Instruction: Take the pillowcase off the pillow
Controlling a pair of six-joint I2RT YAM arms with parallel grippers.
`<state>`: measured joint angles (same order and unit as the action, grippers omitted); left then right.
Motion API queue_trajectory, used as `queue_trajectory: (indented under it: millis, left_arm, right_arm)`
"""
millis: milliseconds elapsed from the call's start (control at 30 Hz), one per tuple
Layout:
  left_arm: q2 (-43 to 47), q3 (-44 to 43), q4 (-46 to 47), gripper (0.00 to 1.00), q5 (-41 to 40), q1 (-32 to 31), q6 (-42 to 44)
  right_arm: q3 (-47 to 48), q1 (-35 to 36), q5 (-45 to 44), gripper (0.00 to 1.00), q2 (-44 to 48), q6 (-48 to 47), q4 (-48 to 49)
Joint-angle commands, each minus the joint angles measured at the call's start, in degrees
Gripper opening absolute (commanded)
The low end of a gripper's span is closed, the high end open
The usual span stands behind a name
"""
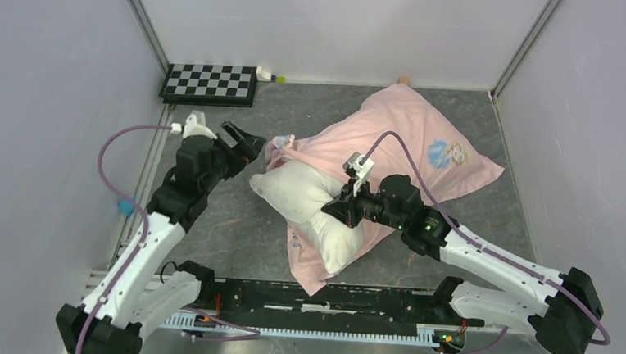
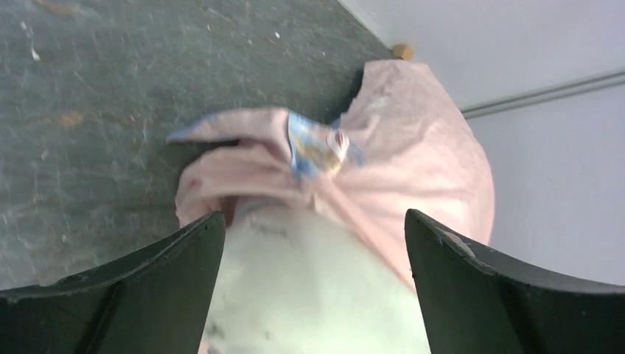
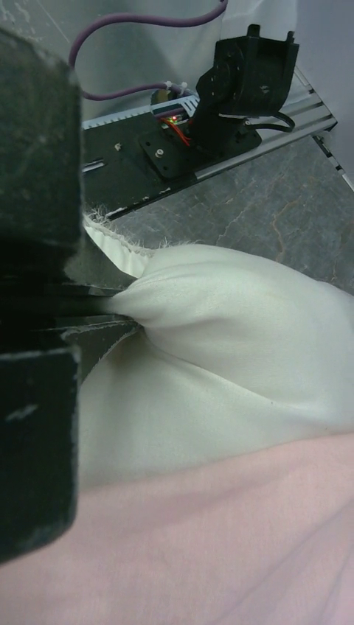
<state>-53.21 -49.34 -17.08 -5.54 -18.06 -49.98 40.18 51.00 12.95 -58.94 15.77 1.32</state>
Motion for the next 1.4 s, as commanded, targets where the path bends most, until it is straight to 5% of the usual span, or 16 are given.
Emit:
queue_trajectory:
  millis: [0,100,133,233,333,433,733,1067,1367]
  left_arm:
    - [8.1,6.6,-4.5,0.96,7.4,0.0,-7.1]
    - [11.4,10.8,-4.4,0.94,14.8,-0.4,-10.7]
    - [12.1,11.8,-4.2,0.94,16.8,-0.7,-11.4]
    - [14.8,14.2,-4.0,0.94,20.5,-2.5,-13.4]
    - [17.8,16.2,-3.9,0.94,17.9,-7.9,-15.8]
    - [20.0,17.8,-4.5,0.99,10.8,-15.2,-18.9]
    - [12.1,16.6,-1.9,1.00,3.9,-26.0,-20.3]
    - [11.4,15.3,-14.6,1.00,-9.0,-29.7,-26.4]
    - [17.6,18.4,-17.7,1.00,-9.6,-29.7,-26.8]
  right_arm:
    - [1.0,0.2,1.6,0.08,-3.7,3.0,11.9]
    - [5.5,0.7,4.8,0.11,-9.1,4.9,13.1]
    - [7.0,1.0,6.0,0.18,-10.3,4.7,12.9]
    - [10.2,1.7,4.9,0.64,-11.6,3.3,10.7]
    - [11.1,1.7,-2.0,0.86,-9.7,0.4,5.8]
    - [12.9,1.7,-10.6,0.98,-7.6,-3.1,-1.0]
    - [12.6,1.7,-30.8,0.98,-2.5,-8.3,-13.4]
    - [11.5,1.7,-34.6,0.98,-7.3,-11.4,-13.9]
    - [9.6,1.7,-40.7,0.98,-8.9,-13.1,-11.7]
